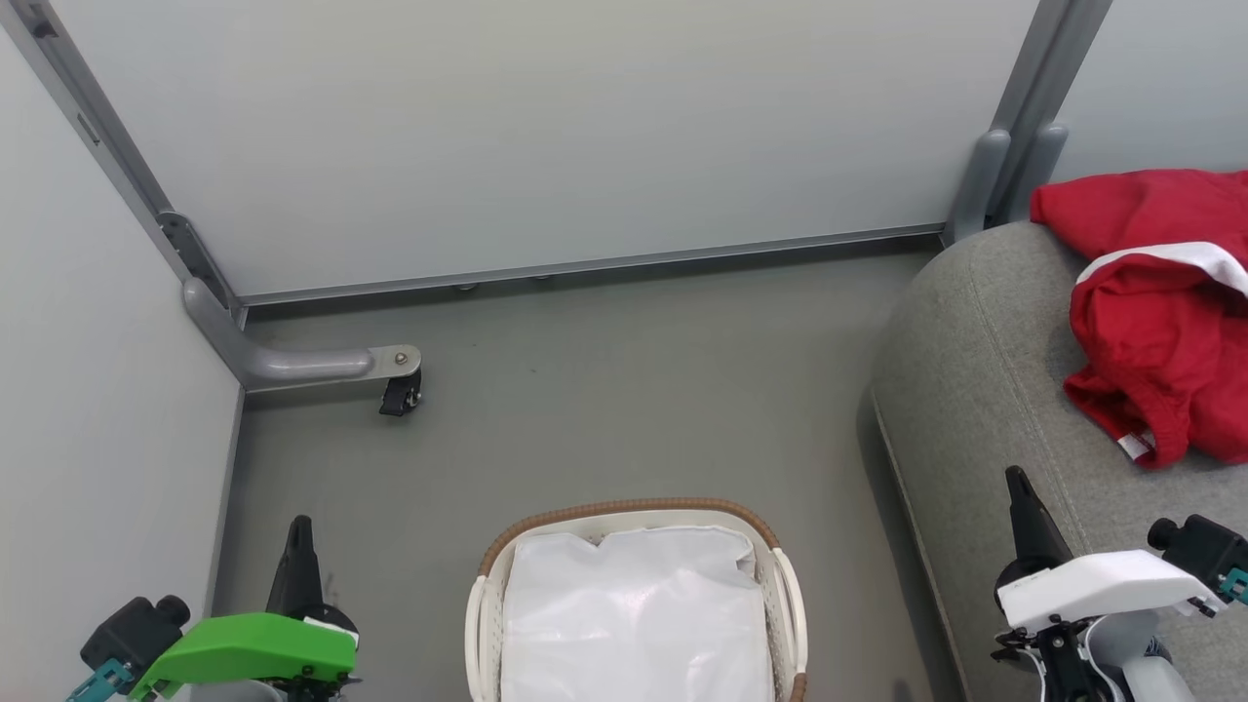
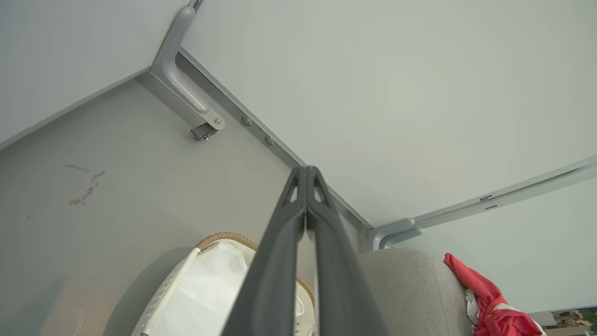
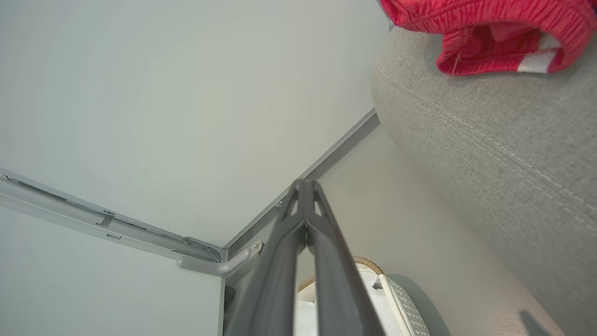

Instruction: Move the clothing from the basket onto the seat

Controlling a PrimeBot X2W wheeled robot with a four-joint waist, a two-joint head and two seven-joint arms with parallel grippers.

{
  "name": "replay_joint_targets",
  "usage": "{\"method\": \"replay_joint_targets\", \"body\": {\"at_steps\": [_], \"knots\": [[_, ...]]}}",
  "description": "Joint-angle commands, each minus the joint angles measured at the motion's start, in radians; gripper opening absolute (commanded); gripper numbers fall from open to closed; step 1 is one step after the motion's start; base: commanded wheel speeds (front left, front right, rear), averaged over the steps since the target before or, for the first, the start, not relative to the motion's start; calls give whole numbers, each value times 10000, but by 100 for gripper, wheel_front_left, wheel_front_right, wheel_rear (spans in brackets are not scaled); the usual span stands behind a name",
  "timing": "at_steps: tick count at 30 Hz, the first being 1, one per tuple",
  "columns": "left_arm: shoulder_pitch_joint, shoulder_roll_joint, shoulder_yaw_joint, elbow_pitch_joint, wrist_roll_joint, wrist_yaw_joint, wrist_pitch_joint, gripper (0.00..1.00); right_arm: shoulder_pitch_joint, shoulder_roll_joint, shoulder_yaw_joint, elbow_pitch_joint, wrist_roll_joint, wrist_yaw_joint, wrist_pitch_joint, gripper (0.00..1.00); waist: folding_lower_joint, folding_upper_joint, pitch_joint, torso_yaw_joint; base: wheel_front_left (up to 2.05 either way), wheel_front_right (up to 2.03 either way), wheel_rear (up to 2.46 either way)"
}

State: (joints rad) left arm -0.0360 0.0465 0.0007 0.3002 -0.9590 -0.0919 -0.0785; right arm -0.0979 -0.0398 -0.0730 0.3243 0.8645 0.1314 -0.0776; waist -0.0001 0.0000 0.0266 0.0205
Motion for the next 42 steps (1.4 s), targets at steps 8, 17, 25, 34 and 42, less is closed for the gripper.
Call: {"method": "replay_joint_targets", "body": {"at_steps": [8,17,25,34,42], "knots": [[-397,38,315,-244,-1640,-145,486,0,-135,-83,-124,-315,1865,-6,477,0,1,0,-41,-36,0,0,0],[-475,42,470,-299,-2480,-182,736,0,-141,-93,-178,-407,2823,-7,728,0,1,0,-67,-59,0,0,0],[-534,45,577,-342,-3169,-233,941,0,-145,-101,-222,-481,3612,-8,938,0,1,0,-90,-79,0,0,0],[-589,49,704,-390,-3870,-256,1144,0,-149,-105,-267,-552,4417,-8,1146,0,1,0,-116,-101,0,0,0],[-636,51,813,-432,-4482,-301,1325,0,-147,-112,-304,-612,5114,-9,1335,0,1,0,-139,-121,0,0,0]]}}
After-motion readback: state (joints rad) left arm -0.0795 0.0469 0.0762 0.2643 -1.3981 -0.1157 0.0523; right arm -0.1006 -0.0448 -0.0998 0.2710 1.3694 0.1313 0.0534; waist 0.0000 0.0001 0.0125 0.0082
